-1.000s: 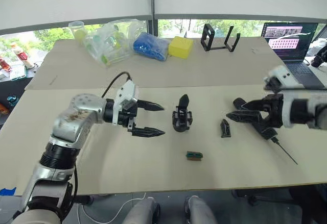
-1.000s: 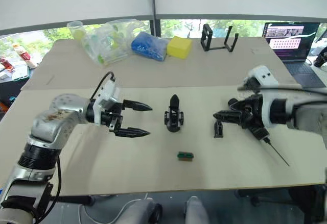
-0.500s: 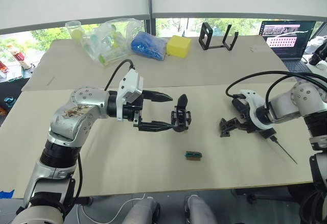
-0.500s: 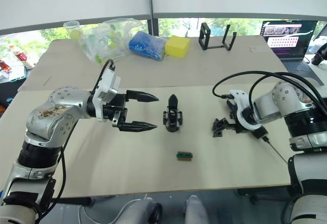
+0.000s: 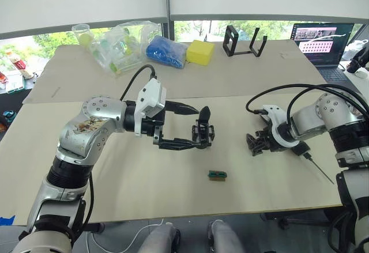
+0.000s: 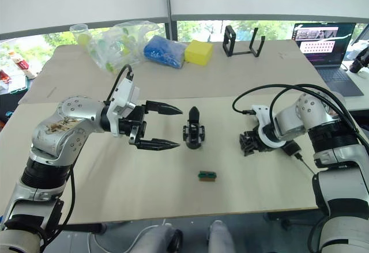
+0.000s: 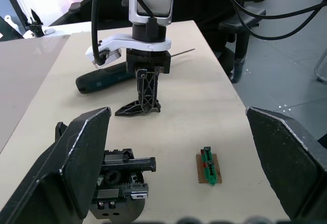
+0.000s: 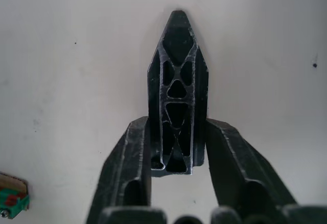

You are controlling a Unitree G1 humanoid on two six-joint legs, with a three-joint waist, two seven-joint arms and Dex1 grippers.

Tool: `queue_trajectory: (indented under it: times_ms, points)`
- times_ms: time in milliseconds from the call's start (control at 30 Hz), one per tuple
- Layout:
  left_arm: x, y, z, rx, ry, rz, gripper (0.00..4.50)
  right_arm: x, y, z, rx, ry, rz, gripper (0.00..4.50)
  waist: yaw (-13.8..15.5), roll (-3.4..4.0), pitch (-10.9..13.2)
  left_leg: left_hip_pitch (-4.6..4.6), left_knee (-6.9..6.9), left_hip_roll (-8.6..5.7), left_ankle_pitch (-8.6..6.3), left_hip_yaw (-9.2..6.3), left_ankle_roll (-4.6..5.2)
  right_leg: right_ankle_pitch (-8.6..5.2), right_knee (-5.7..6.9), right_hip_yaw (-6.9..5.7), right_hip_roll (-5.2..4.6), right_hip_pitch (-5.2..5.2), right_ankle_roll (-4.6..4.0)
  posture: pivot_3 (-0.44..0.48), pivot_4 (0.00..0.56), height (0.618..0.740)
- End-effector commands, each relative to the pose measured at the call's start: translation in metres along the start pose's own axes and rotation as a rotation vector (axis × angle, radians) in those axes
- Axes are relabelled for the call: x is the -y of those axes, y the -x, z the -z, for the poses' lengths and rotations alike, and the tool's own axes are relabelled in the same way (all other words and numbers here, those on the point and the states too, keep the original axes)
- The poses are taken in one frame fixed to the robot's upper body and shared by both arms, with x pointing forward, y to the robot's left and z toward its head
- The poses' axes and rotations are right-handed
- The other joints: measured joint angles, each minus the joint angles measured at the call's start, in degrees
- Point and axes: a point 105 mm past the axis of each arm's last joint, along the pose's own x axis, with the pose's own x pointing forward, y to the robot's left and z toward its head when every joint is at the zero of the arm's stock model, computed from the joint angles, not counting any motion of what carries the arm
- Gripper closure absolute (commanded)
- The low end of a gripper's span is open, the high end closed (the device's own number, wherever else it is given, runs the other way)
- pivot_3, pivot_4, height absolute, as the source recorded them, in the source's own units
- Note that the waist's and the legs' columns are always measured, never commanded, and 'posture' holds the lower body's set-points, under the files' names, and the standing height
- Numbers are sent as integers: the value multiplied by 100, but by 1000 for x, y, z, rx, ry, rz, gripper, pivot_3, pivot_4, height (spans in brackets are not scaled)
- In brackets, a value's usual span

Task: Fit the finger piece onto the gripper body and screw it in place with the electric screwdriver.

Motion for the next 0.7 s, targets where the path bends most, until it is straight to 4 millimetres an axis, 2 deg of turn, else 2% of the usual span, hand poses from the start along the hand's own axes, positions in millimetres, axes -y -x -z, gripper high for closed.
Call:
queue_trajectory:
  times_ms: [33,133,200,300,433,567,700]
  points:
    - [-5,6,-4,-5,-15,-36,0,-5,28,-15,171,208,-38,3392,21,5,1,-4,0,-1,0,2,1,0,0,-2,0,-3,0,0,150,740]
    - [-9,5,-4,32,41,-90,0,-5,45,-36,400,561,-48,3392,33,6,1,-29,27,-3,-2,2,6,2,2,-18,25,-22,7,0,150,740]
    - [-16,2,-9,81,96,-164,0,-9,58,-51,546,692,-28,3391,6,6,1,-30,37,-4,-5,9,12,9,1,-14,31,-19,21,0,150,740]
    - [-30,-6,-19,177,206,-266,0,-22,78,-70,781,716,-13,3391,-21,4,2,-26,43,-2,-6,17,12,11,7,-2,30,-19,24,0,150,740]
    - [-55,-22,-26,280,370,-425,0,-57,94,-79,1047,810,37,3391,12,2,1,-41,41,2,2,16,-1,12,27,3,10,-51,22,0,150,740]
    - [-68,-31,-31,352,480,-514,0,-87,97,-71,1196,858,29,3391,41,2,0,-51,50,0,5,18,-6,12,75,4,4,-73,22,0,150,740]
    - [-74,-30,-36,406,549,-540,0,-106,101,-64,1295,827,-33,3391,40,2,0,-59,74,-3,6,21,-8,12,76,6,13,-81,22,0,150,740]
